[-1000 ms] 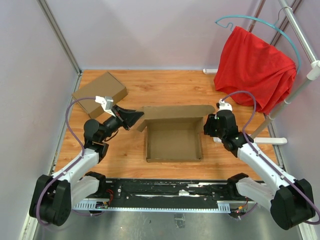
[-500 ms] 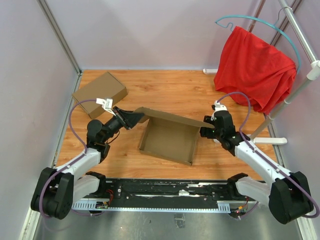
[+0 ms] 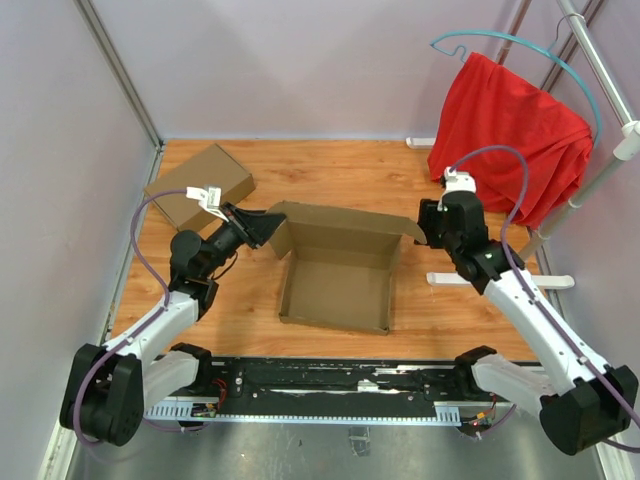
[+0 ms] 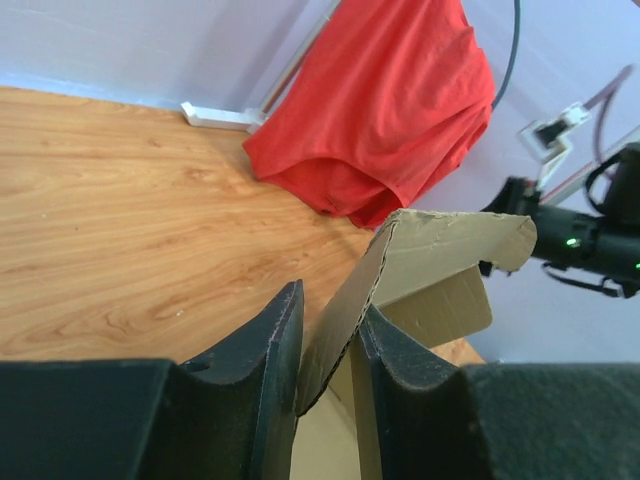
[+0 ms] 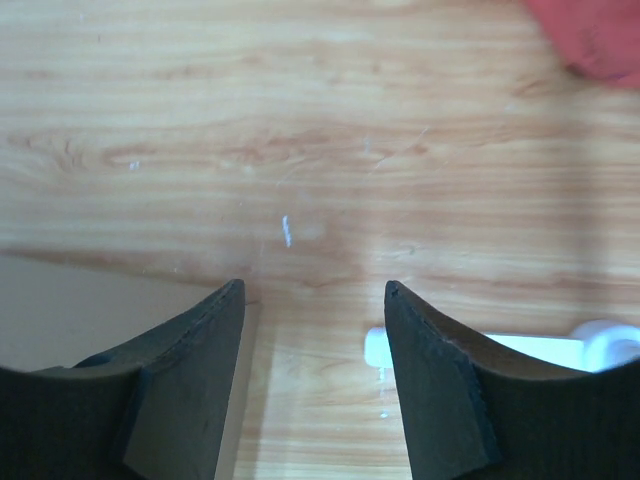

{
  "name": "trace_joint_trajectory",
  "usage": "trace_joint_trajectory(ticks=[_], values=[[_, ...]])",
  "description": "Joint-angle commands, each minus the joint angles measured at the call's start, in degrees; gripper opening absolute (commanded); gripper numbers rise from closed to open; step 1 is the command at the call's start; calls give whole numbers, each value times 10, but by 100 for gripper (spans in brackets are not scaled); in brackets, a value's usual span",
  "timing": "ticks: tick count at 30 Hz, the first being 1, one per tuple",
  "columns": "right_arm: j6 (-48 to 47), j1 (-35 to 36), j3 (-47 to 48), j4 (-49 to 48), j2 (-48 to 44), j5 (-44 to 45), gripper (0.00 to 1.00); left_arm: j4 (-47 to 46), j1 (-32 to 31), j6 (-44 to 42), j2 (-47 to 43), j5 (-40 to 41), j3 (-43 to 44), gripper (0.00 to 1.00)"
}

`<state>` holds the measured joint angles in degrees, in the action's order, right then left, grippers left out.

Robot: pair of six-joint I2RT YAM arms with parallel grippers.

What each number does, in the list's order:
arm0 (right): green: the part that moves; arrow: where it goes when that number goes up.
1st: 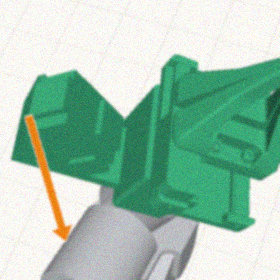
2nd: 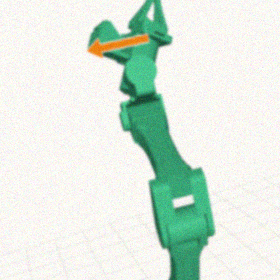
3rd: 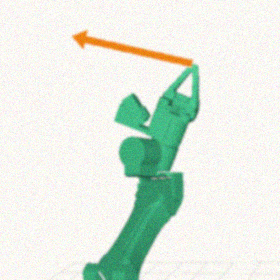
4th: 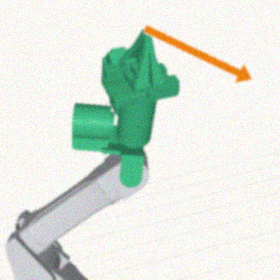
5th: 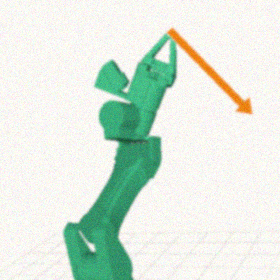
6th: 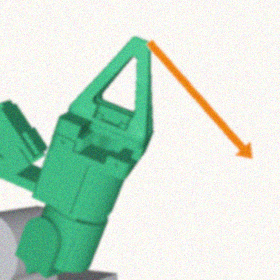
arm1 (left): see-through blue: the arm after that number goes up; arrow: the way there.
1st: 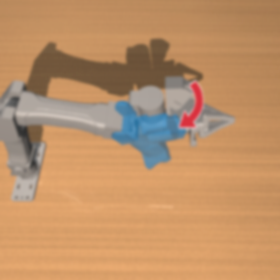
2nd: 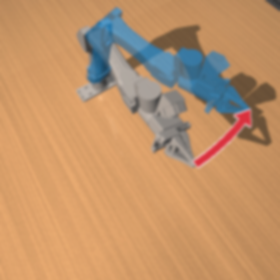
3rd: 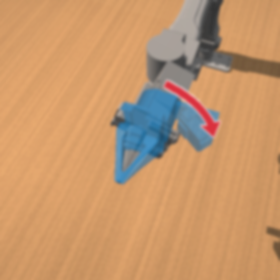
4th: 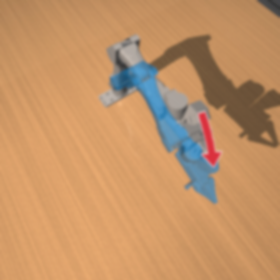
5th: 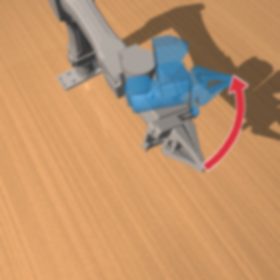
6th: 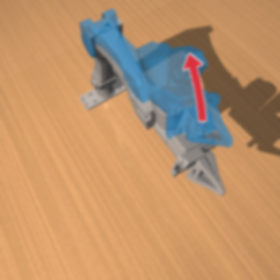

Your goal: Fold the paper box

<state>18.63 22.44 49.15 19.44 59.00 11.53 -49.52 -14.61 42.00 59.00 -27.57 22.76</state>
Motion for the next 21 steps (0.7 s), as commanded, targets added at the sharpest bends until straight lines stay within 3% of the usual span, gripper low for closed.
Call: trace_joint_trajectory(ticks=[1, 8, 11, 21], values=[[-34, 3, 73, 76, -38, 68, 59, 13, -2, -23, -14, 14, 18, 30], [-107, 4, 126, 28, -85, -88, 65, 4, -2, -27, -9, 2, 14, 29], [-150, 3, 157, 36, -66, -198, 69, -1, -2, -24, -7, 1, 11, 28], [-224, 3, 220, 20, 20, -431, 77, -2, -2, -23, -5, -5, 11, 28]])
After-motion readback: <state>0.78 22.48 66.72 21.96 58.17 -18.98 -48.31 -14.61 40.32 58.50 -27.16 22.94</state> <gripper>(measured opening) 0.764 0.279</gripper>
